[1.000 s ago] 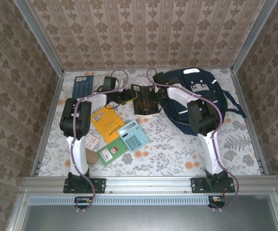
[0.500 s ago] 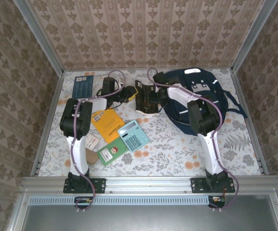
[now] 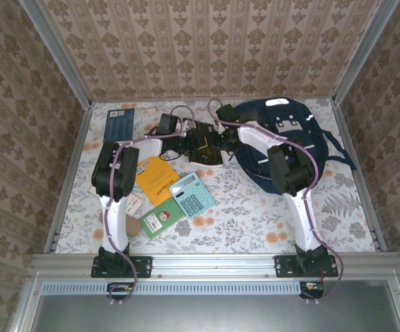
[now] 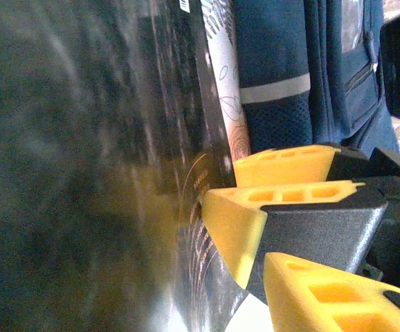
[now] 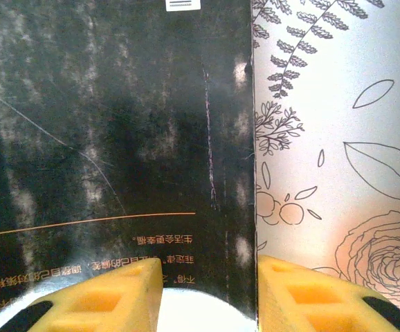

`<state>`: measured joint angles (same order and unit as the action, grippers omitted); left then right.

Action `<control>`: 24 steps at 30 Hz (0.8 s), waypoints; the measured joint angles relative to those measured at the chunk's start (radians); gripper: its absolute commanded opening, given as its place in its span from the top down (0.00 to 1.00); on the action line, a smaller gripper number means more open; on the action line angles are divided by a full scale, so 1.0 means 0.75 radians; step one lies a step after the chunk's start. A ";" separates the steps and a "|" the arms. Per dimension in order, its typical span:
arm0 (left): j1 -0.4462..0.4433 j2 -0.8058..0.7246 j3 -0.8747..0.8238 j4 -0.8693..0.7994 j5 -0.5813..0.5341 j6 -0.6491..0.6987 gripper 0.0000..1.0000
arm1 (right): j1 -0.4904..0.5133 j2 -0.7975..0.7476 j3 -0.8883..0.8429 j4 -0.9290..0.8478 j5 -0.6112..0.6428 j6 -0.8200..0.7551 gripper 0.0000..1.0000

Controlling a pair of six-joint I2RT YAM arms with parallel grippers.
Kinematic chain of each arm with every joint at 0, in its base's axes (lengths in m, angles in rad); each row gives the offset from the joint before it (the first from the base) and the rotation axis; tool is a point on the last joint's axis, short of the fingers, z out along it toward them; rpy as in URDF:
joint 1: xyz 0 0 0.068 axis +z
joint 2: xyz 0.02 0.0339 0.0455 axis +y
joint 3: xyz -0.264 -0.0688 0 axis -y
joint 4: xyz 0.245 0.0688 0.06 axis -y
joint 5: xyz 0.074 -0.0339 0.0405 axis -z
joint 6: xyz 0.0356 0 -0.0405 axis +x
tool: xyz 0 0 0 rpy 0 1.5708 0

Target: Pack books, pencil case, and school supplies into a backpack

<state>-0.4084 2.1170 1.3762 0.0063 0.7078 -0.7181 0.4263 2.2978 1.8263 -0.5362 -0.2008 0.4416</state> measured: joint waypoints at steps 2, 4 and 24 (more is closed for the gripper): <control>0.002 0.000 0.005 -0.037 -0.008 0.030 0.58 | 0.000 0.000 0.000 0.001 -0.008 -0.001 0.62; 0.005 0.000 0.005 -0.061 -0.009 0.049 0.68 | 0.000 0.000 0.000 0.001 -0.013 -0.001 0.61; 0.023 -0.258 0.007 -0.133 0.066 0.040 1.00 | -0.107 -0.363 -0.342 0.357 -0.293 0.253 0.46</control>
<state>-0.3912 1.9232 1.3811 -0.0933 0.7570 -0.6880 0.3458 2.0254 1.5696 -0.2687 -0.4210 0.6315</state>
